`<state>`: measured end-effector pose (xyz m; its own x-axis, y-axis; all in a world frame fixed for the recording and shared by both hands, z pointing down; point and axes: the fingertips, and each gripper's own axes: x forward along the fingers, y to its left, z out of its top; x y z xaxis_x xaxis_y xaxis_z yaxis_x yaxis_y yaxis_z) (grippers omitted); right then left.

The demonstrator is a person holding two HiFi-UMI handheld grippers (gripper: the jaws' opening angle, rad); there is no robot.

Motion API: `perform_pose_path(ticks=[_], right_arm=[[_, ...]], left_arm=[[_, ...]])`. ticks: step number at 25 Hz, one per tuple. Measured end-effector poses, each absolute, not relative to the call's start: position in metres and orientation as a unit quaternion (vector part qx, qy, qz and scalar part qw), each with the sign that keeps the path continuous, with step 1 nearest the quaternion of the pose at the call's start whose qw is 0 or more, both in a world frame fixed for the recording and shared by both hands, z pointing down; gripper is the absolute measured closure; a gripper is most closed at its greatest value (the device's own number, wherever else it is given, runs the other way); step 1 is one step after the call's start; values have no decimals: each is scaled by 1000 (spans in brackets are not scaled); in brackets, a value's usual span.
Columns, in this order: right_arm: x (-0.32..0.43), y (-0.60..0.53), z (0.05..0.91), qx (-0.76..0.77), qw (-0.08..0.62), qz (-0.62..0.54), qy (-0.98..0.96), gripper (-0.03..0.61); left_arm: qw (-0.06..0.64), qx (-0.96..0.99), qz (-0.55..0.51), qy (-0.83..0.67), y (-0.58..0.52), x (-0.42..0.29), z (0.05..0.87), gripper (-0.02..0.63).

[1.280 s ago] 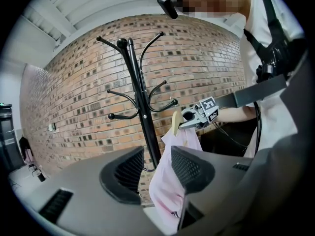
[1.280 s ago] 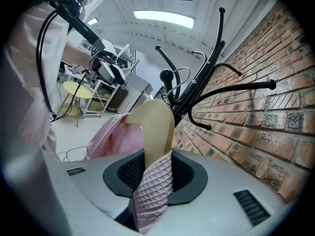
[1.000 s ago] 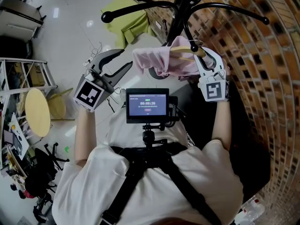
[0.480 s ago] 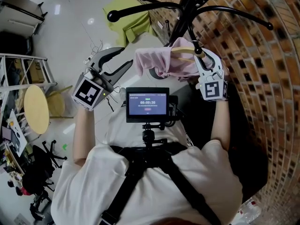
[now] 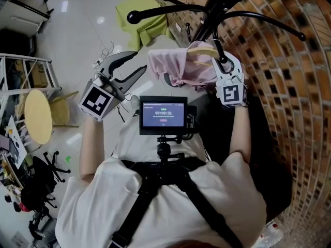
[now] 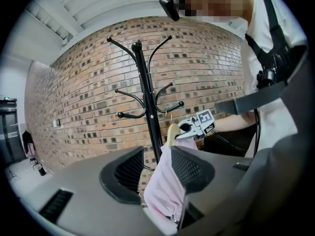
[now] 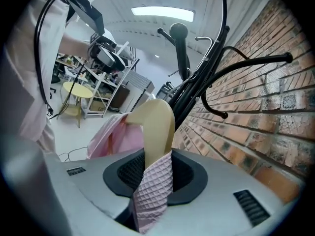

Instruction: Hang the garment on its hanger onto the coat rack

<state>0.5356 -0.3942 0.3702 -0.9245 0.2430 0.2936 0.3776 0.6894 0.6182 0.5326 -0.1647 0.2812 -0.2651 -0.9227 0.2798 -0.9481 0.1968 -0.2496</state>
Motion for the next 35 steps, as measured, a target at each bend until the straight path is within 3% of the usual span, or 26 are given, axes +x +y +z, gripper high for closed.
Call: perform_pose_path(ticks=[29,35], right_arm=[[507,-391,388,-170,77,-265,-946,483],[505,-407,386,-133,79,-224,-962,385]], left_arm=[[44,587,170,-791,-152,532,298,440],[48,587,169,-790,-153,531,303,440]])
